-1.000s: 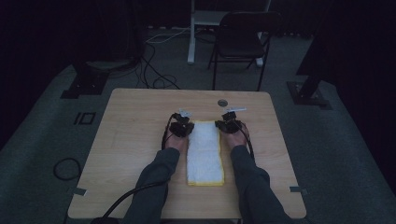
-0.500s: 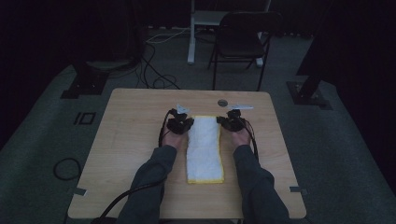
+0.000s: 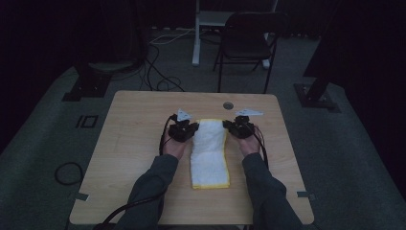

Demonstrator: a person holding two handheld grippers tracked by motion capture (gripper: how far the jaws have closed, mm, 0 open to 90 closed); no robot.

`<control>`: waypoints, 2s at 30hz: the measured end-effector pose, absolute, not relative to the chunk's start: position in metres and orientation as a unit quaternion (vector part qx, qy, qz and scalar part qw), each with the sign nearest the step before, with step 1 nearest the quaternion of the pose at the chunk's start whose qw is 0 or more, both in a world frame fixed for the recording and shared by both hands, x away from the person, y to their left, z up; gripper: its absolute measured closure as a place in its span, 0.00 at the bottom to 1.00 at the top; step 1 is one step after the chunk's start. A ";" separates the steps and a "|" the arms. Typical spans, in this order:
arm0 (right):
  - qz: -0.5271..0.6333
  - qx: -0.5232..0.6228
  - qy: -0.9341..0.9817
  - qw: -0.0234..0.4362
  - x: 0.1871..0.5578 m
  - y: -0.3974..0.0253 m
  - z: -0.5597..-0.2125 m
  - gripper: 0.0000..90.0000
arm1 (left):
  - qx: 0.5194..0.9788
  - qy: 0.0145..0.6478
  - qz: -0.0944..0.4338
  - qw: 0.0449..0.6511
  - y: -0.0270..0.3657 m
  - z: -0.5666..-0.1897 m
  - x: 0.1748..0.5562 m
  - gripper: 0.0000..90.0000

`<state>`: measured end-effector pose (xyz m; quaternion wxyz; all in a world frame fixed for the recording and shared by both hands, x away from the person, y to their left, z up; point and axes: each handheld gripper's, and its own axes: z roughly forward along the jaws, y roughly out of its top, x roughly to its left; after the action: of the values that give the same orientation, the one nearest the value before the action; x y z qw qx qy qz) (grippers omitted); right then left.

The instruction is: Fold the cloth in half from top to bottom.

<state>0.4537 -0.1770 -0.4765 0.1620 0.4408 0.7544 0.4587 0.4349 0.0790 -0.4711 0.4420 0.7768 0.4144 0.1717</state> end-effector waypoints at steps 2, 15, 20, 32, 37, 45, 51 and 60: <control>0.461 0.438 0.754 0.163 0.452 -0.177 -0.476 0.97 | 0.773 0.414 0.170 0.449 0.081 -0.471 0.431 0.96; 0.476 0.418 0.755 0.167 0.428 -0.178 -0.468 0.97 | 0.767 0.403 0.172 0.469 0.087 -0.463 0.406 0.96; 0.483 0.409 0.756 0.168 0.418 -0.179 -0.462 0.97 | 0.765 0.401 0.171 0.475 0.089 -0.461 0.396 0.96; 0.495 0.386 0.762 0.159 0.394 -0.175 -0.457 0.97 | 0.755 0.405 0.163 0.489 0.102 -0.466 0.367 0.96; 0.495 0.382 0.765 0.156 0.388 -0.173 -0.459 0.97 | 0.755 0.405 0.159 0.491 0.105 -0.469 0.362 0.96; 0.492 0.384 0.767 0.149 0.381 -0.175 -0.468 0.97 | 0.758 0.401 0.155 0.491 0.104 -0.472 0.352 0.96; 0.493 0.385 0.768 0.141 0.375 -0.177 -0.473 0.97 | 0.757 0.405 0.146 0.492 0.105 -0.478 0.347 0.96; 0.496 0.382 0.769 0.132 0.369 -0.177 -0.475 0.97 | 0.754 0.409 0.136 0.495 0.107 -0.483 0.339 0.96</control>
<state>0.3688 -0.1766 -0.4747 0.1321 0.3818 0.7689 0.4955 0.3387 0.1074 -0.4830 0.4952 0.7541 0.4093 0.1364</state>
